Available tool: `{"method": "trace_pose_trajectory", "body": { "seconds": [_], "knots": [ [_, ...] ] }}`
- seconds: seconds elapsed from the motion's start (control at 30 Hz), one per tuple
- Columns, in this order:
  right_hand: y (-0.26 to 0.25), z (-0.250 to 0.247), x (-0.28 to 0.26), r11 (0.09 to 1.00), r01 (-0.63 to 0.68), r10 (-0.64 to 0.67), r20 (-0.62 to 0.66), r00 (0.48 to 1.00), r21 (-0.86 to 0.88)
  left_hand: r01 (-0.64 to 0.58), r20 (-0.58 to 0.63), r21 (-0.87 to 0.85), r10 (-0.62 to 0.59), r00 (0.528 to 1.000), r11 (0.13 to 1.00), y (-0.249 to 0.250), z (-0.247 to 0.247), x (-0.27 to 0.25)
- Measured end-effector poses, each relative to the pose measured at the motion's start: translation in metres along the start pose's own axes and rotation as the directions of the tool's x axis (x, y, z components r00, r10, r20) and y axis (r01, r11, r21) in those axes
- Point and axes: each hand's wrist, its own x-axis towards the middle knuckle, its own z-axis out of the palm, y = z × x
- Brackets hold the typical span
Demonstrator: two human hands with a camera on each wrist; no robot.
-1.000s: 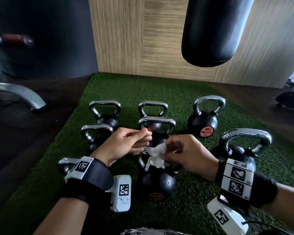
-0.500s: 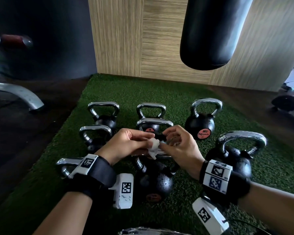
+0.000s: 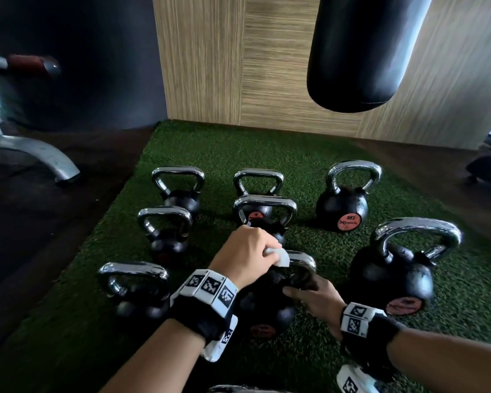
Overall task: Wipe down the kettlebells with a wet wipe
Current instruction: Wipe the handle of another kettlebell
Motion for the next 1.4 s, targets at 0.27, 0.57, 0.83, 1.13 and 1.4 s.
{"method": "trace_pose_trajectory", "body": {
  "seconds": [0.27, 0.57, 0.83, 1.13, 1.4],
  "knots": [
    [0.01, 0.003, 0.012, 0.989, 0.037, -0.049, -0.087, 0.995, -0.14, -0.04, 0.035, 0.167, 0.034, 0.999, 0.985, -0.014, -0.009, -0.014],
    [0.004, 0.004, 0.008, 0.981, 0.064, -0.083, -0.095, 0.992, -0.183, 0.289, -0.168, -0.375, -0.371, 0.913, 0.881, -0.065, -0.011, -0.041],
    [0.005, 0.007, 0.011, 0.986, 0.074, -0.087, -0.08, 0.993, -0.147, 0.298, -0.086, -0.559, -0.412, 0.907, 0.774, -0.096, 0.004, -0.054],
    [0.007, -0.001, 0.019, 0.998, 0.03, -0.03, 0.011, 0.999, -0.049, 0.288, -0.077, -0.738, -0.501, 0.862, 0.61, -0.114, 0.042, -0.075],
    [-0.003, -0.008, 0.015, 0.995, 0.052, -0.043, 0.105, 0.994, -0.082, 0.371, 0.053, -0.774, -0.532, 0.845, 0.513, -0.11, 0.07, -0.083]
  ]
}}
